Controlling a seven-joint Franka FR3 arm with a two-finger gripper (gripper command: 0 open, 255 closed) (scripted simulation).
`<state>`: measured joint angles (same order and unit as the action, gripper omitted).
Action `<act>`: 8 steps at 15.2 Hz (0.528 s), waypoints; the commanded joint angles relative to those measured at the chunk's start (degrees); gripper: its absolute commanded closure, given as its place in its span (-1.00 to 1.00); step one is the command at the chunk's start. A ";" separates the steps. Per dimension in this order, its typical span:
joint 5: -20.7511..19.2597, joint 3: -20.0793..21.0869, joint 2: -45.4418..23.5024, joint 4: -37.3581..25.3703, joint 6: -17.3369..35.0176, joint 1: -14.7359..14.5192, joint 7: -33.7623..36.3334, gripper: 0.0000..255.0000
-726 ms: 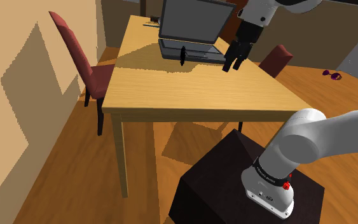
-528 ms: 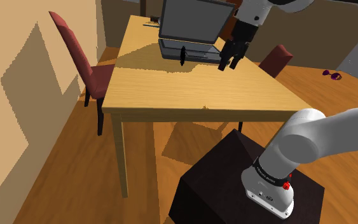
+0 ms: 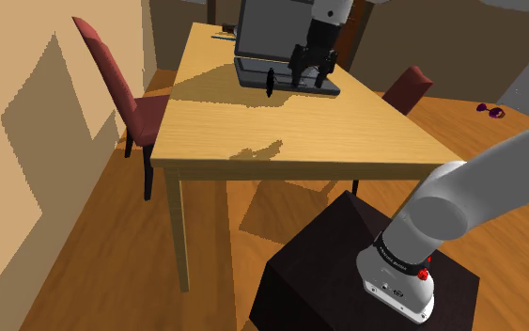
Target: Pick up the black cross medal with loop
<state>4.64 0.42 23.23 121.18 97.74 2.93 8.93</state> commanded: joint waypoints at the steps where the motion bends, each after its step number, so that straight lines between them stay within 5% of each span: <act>1: -0.53 0.44 -5.15 -4.95 -0.51 0.65 2.94 -1.00; 8: -2.78 0.42 -23.03 -23.89 -4.14 2.27 12.02 -1.00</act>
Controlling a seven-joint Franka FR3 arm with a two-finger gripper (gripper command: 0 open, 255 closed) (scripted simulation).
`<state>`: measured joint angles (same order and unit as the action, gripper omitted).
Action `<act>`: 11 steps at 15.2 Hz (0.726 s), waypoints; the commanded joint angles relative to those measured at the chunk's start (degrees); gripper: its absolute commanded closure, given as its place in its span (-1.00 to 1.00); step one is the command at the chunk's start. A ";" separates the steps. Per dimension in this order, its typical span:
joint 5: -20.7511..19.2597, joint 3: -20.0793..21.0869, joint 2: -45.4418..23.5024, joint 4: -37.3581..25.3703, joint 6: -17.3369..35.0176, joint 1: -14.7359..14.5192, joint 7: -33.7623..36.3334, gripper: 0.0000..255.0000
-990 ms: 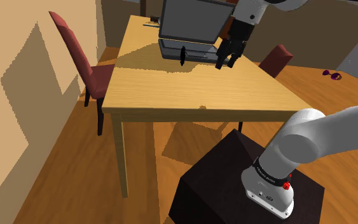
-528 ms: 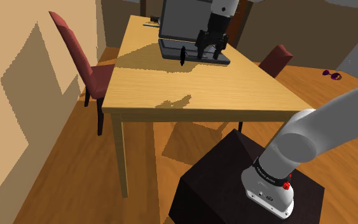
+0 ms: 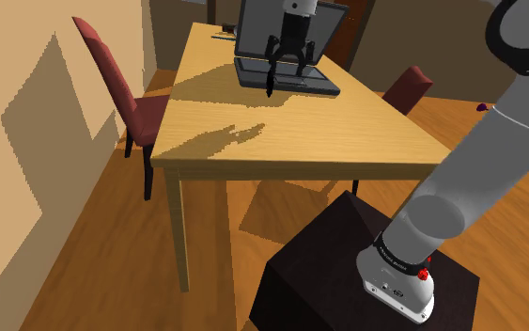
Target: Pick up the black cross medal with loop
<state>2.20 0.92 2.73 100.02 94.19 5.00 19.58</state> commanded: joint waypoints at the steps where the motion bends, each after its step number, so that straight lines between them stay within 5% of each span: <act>1: -0.63 -0.25 -5.17 -5.86 -1.48 0.37 2.55 -1.00; 8: -1.85 -2.15 -24.86 -32.08 -10.70 1.59 9.57 -1.00; 11: -1.86 -2.15 -24.09 -28.57 -7.96 1.56 9.58 -1.00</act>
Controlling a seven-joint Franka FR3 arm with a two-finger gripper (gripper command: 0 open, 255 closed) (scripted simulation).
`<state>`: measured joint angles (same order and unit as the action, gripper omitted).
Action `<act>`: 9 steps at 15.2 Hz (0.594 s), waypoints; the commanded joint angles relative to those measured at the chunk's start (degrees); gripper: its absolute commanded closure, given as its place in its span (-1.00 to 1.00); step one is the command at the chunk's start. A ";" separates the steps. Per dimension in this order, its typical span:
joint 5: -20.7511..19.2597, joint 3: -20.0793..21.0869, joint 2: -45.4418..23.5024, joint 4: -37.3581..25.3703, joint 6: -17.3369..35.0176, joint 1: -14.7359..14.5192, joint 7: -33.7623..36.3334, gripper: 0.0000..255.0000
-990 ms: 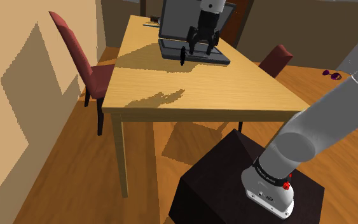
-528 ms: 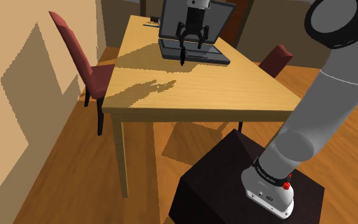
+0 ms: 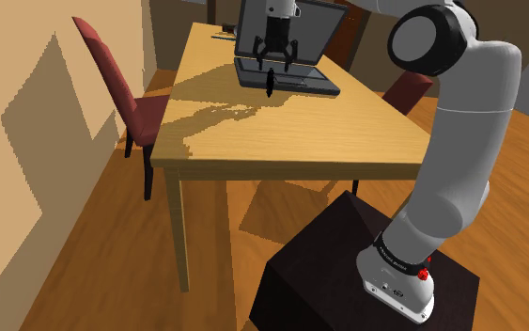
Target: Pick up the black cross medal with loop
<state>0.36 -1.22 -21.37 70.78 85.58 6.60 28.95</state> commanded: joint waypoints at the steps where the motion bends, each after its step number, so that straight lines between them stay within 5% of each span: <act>1: -0.02 -0.01 0.19 1.72 1.53 -0.05 0.21 -1.00; 6: -0.03 -0.01 0.74 5.31 4.57 -0.07 0.21 -1.00; 7: -0.03 -0.01 0.80 5.41 4.61 -0.07 0.21 1.00; 9: -0.04 -0.02 0.81 5.47 4.64 -0.05 0.18 1.00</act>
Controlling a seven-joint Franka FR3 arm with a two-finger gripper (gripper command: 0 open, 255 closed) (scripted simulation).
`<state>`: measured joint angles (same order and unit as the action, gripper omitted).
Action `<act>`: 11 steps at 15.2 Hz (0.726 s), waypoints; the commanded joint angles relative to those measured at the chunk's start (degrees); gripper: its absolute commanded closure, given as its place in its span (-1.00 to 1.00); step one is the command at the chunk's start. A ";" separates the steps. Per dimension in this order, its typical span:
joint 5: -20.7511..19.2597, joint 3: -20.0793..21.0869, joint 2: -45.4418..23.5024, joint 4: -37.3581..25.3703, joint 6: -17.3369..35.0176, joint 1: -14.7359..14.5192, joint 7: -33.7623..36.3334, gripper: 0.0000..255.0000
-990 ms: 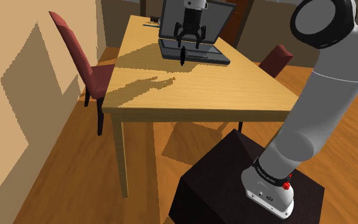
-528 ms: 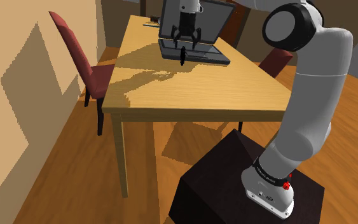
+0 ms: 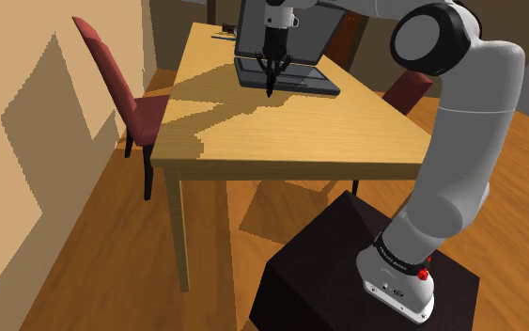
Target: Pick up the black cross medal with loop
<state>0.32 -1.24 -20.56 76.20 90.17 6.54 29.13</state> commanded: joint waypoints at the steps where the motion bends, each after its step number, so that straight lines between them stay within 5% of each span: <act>1: 0.00 0.00 0.03 0.08 0.06 0.00 0.00 1.00; 11: 0.02 0.01 -0.70 -4.15 -3.44 0.01 0.02 1.00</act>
<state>0.34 -1.21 -21.22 72.79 87.46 6.51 29.21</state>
